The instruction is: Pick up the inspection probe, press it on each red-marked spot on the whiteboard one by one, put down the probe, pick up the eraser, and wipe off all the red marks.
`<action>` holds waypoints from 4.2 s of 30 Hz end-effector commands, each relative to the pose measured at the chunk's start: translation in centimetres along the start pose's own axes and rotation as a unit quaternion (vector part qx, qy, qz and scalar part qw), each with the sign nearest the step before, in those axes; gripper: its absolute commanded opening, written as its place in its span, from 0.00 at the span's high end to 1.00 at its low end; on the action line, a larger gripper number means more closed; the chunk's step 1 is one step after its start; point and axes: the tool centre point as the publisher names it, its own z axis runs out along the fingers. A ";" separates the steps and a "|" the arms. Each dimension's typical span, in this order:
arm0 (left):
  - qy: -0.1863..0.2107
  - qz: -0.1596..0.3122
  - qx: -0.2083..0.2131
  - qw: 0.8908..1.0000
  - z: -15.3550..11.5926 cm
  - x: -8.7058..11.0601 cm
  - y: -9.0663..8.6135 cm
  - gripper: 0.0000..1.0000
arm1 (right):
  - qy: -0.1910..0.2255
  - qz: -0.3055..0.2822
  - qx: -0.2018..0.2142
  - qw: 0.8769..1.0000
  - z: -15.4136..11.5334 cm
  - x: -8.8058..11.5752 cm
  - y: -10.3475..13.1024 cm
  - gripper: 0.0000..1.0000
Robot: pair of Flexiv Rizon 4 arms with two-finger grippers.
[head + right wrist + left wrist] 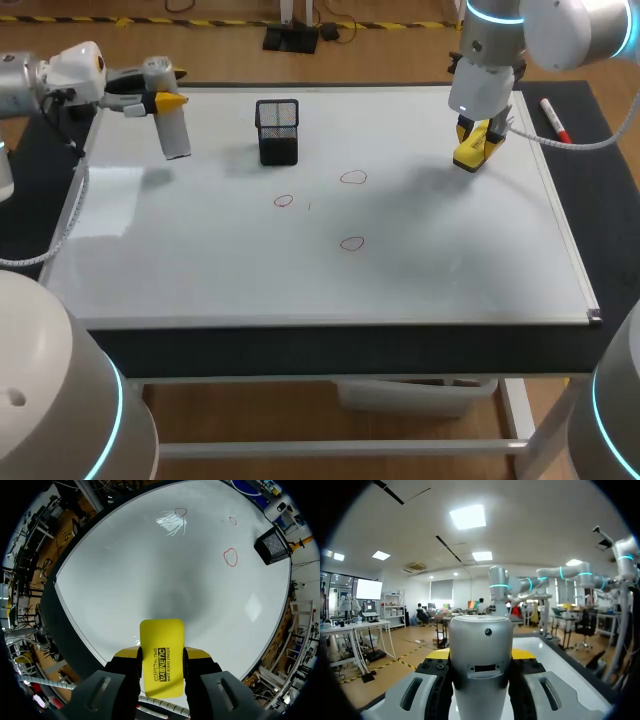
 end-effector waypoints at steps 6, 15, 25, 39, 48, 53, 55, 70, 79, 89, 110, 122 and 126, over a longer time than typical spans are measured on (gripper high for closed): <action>-0.003 0.000 -0.002 1.000 0.0 0.2 -0.3 1.00 | 0.003 -0.002 0.001 1.000 -0.2 -0.3 0.0 1.00; -0.003 0.000 -0.002 1.000 0.0 0.2 -0.3 1.00 | -0.008 -0.030 -0.004 1.000 -0.2 -2.7 2.1 1.00; -0.003 0.000 -0.002 1.000 0.0 0.2 -0.3 1.00 | -0.007 -0.079 -0.015 0.997 0.4 -5.6 6.3 1.00; -0.003 0.000 -0.002 1.000 0.0 0.2 -0.3 1.00 | -0.026 -0.185 -0.036 0.982 -0.1 -11.0 14.2 1.00; -0.003 0.000 -0.002 1.000 0.0 0.2 -0.3 1.00 | -0.033 -0.247 -0.056 0.967 0.1 -13.9 19.2 1.00; -0.003 0.000 -0.002 1.000 0.0 0.2 -0.3 1.00 | -0.027 -0.272 -0.065 0.960 0.6 -15.3 21.8 1.00; -0.003 0.000 -0.002 1.000 0.0 0.2 -0.3 1.00 | -0.028 -0.283 -0.070 0.956 0.8 -15.8 22.7 1.00; -0.003 0.000 -0.002 1.000 0.0 0.2 -0.3 1.00 | 0.006 -0.337 -0.082 0.938 2.1 -19.1 27.0 1.00; -0.003 0.000 -0.002 1.000 0.0 0.2 -0.3 1.00 | 0.017 -0.365 -0.094 0.926 2.8 -20.5 28.8 1.00; -0.003 0.000 -0.002 1.000 0.0 0.2 -0.3 1.00 | 0.033 -0.383 -0.090 0.919 3.6 -20.7 30.2 1.00; -0.003 0.000 -0.002 1.000 0.0 0.2 -0.3 1.00 | 0.018 -0.422 -0.080 0.903 3.9 -20.8 32.7 1.00; -0.003 0.000 -0.002 1.000 0.0 0.2 -0.3 1.00 | 0.011 -0.429 -0.076 0.900 4.5 -20.7 33.0 1.00; -0.003 0.000 -0.002 1.000 0.0 0.2 -0.3 1.00 | 0.014 -0.428 -0.078 0.900 4.9 -20.6 32.9 1.00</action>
